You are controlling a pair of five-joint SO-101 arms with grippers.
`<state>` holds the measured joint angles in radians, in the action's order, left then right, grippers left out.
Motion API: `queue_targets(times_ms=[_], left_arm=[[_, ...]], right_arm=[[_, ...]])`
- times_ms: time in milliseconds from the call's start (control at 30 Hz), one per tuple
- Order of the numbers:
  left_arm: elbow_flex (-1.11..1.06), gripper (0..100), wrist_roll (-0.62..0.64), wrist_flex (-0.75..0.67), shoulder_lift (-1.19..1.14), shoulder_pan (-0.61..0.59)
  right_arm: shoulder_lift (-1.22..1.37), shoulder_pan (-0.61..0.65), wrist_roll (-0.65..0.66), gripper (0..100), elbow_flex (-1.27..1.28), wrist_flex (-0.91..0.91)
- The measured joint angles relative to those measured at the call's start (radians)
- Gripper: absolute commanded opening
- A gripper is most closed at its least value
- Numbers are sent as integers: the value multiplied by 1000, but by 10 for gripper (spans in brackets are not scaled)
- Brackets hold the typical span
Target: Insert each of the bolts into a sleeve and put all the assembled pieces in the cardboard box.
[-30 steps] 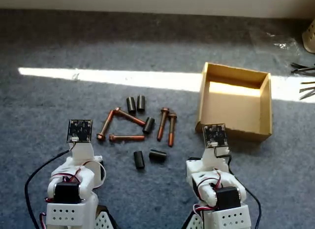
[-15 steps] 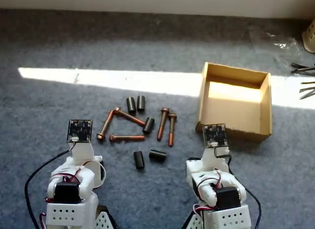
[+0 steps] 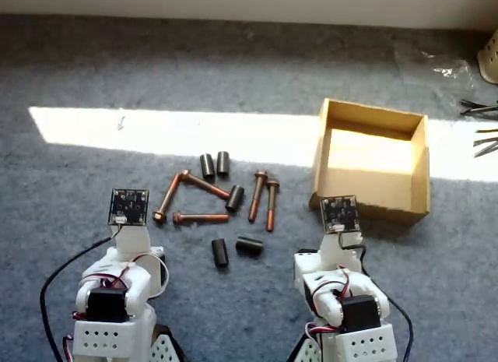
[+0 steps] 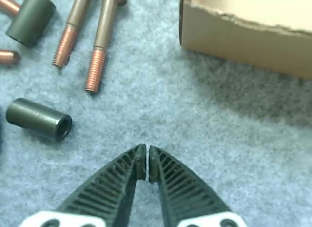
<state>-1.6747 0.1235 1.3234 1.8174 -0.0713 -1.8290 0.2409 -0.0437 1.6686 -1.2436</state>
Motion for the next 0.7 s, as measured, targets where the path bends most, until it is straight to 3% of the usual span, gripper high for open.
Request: queue_targets(times_ms=[267,500,700], left_arm=[[0,10,0,0,0,3],[0,11,-6,0,0,94],[0,7,-284,-80,0,87]], right_arm=[[0,18,0,15,0,0],[0,20,0,15,0,0],[0,18,0,15,0,35]])
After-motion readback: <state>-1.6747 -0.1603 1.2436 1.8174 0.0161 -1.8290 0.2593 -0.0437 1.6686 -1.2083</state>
